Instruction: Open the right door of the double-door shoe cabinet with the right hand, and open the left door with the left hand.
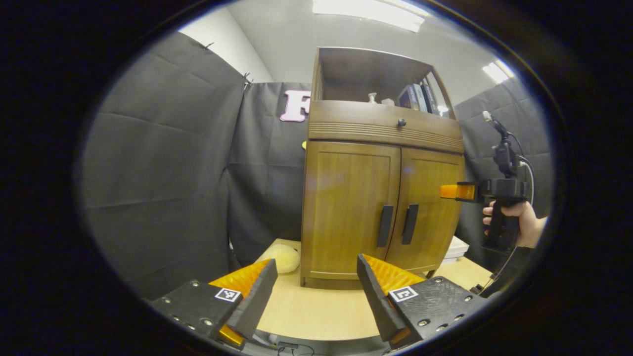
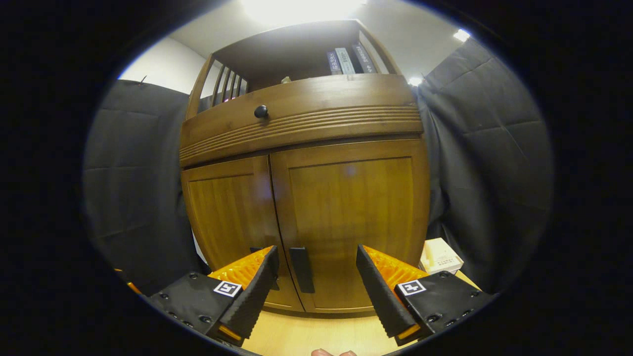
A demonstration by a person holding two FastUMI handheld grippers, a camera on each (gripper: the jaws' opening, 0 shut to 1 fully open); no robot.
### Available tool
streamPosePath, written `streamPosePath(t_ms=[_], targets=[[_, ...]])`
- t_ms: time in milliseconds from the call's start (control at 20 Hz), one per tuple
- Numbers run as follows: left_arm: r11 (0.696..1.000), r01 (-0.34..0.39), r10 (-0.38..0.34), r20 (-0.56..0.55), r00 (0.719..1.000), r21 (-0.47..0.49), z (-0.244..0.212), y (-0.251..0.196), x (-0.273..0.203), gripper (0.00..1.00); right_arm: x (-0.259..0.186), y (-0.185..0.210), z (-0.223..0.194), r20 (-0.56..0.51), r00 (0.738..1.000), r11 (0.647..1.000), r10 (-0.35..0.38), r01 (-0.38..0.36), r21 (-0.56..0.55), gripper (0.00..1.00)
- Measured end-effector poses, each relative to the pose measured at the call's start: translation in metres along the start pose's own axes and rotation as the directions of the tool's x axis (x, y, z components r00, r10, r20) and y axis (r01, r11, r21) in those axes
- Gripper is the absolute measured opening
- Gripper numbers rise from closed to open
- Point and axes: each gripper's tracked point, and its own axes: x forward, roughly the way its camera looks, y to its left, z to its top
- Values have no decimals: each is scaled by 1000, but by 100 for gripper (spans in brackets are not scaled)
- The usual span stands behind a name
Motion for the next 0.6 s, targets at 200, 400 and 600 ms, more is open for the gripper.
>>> streamPosePath(t_ms=[200,400,600], targets=[[997,-40,37,-36,999,-70,-13,3,4,91,33,9,-12,-21,1000,1000,-11,11,0,99],[993,-52,44,-82,996,-102,-28,5,7,91,59,13,-31,-43,999,1000,-22,21,-11,98],[999,-48,45,-119,992,-25,-33,2,14,91,84,15,-52,-74,997,999,-29,27,-24,94]])
